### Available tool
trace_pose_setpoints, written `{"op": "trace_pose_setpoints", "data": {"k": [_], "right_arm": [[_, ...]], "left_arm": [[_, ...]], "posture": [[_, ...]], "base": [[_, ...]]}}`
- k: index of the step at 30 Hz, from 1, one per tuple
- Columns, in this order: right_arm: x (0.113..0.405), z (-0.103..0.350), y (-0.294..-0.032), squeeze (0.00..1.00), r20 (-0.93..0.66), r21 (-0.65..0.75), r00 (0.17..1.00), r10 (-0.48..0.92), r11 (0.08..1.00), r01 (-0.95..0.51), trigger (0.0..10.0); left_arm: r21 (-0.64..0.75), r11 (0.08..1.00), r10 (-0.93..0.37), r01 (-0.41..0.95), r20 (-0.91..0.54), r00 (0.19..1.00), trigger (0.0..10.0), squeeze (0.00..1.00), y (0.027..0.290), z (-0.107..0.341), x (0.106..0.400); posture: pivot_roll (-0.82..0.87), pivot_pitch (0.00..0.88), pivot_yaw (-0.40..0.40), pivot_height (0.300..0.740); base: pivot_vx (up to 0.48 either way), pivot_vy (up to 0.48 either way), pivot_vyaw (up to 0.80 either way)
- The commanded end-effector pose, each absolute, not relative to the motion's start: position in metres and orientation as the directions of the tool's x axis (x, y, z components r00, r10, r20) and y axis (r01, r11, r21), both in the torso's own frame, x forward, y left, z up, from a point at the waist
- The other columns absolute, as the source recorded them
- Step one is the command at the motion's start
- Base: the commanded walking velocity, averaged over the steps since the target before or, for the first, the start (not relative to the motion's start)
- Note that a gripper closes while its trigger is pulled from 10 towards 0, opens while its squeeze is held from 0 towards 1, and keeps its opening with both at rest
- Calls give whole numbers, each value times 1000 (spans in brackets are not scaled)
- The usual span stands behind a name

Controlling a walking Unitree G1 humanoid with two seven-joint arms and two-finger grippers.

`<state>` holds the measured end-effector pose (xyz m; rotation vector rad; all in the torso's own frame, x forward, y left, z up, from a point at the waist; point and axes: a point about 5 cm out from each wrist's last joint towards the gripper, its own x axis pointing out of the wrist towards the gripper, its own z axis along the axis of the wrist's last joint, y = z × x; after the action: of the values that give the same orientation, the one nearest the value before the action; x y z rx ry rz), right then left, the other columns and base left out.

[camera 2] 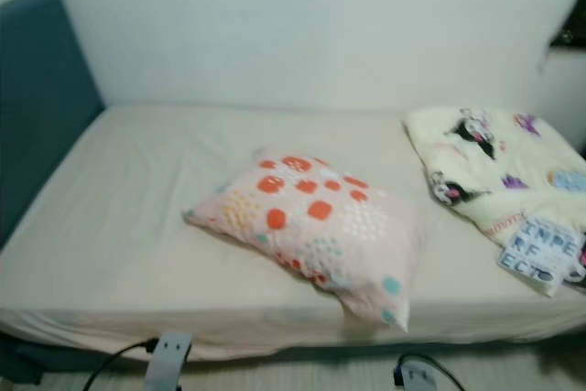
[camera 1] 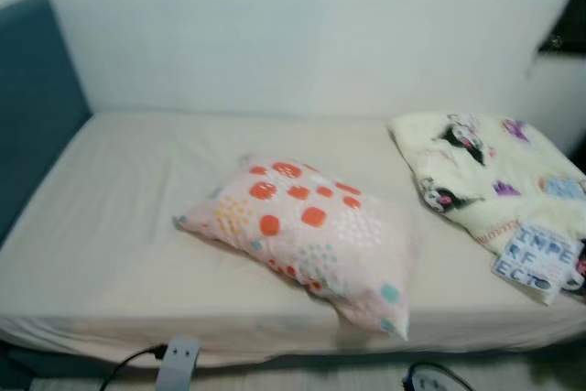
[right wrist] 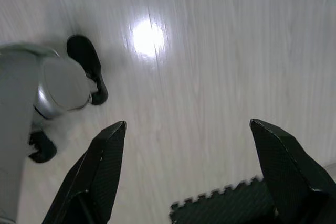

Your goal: Clean up the room

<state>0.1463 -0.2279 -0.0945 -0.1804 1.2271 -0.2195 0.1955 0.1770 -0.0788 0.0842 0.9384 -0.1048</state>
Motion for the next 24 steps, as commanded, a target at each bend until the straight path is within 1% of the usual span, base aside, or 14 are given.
{"op": "trace_pose_setpoints", "data": {"k": [1,7,11,15,24], "right_arm": [[152,-92,-229,0,-898,-262,348,-268,963,66,10000],[153,-92,-228,0,-898,-250,356,-259,966,71,10000],[153,-92,-227,0,-899,-247,355,-256,966,71,10000],[154,-92,-227,0,-901,-240,357,-246,969,63,10000],[154,-92,-229,0,-901,-241,359,-244,969,54,10000]], "left_arm": [[20,993,-50,114,-812,581,10000,0,176,-80,194],[20,994,-46,104,-807,589,10000,0,175,-79,196],[32,997,-20,75,-793,609,10000,0,177,-76,201],[32,999,11,23,-780,625,10000,0,179,-73,207],[43,999,23,16,-771,636,10000,0,179,-70,212]], "posture": [[-146,35,-13,740],[-146,35,-12,740],[-145,39,-12,740],[-146,37,-13,740],[-147,28,-18,740]], "base": [[0,-480,0],[0,-480,0],[0,-480,0],[0,0,0],[0,0,0]]}}
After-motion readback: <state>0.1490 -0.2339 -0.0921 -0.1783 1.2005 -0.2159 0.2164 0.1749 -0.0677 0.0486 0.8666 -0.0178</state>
